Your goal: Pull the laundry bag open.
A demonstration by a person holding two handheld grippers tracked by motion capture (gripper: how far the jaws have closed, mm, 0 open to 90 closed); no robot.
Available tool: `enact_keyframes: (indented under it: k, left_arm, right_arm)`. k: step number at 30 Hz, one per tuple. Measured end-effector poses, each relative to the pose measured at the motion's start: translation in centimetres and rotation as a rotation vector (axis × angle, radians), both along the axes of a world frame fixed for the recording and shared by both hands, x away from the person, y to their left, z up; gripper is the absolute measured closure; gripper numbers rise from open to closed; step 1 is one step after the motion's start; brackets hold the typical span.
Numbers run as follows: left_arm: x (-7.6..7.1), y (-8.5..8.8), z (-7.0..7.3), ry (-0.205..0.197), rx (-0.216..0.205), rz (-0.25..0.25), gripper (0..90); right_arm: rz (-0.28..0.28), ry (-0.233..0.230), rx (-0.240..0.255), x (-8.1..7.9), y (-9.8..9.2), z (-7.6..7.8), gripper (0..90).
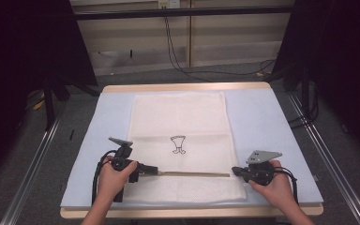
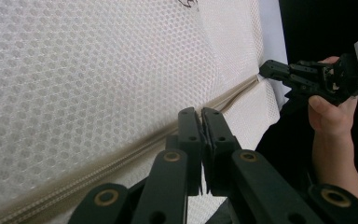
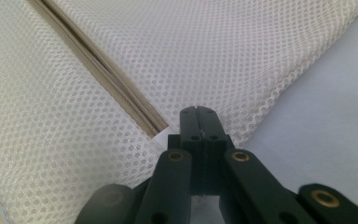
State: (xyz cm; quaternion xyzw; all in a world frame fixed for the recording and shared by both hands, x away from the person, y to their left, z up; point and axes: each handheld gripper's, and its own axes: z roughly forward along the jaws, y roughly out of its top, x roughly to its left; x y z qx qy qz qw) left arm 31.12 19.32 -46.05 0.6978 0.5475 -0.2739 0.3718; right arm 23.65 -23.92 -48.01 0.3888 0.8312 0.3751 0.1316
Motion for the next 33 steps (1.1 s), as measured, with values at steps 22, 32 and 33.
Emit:
enact_keyframes:
  k: [22, 32, 33]
  left_arm:
    - [0.0, 0.7, -0.1, -0.003, 0.009, 0.009, 87.4]
    - [-0.1, 1.4, 0.1, -0.012, 0.014, 0.030, 87.3]
    - [-0.1, 1.4, 0.1, -0.009, 0.015, 0.031, 87.3]
  right_arm:
    - [-0.010, -0.005, 0.003, -0.1, 0.0, -0.1, 90.0]
    - [-0.009, 0.007, 0.008, 0.0, -0.1, 0.0, 90.0]
    - [-0.009, 0.007, 0.009, 0.0, -0.1, 0.0, 90.0]
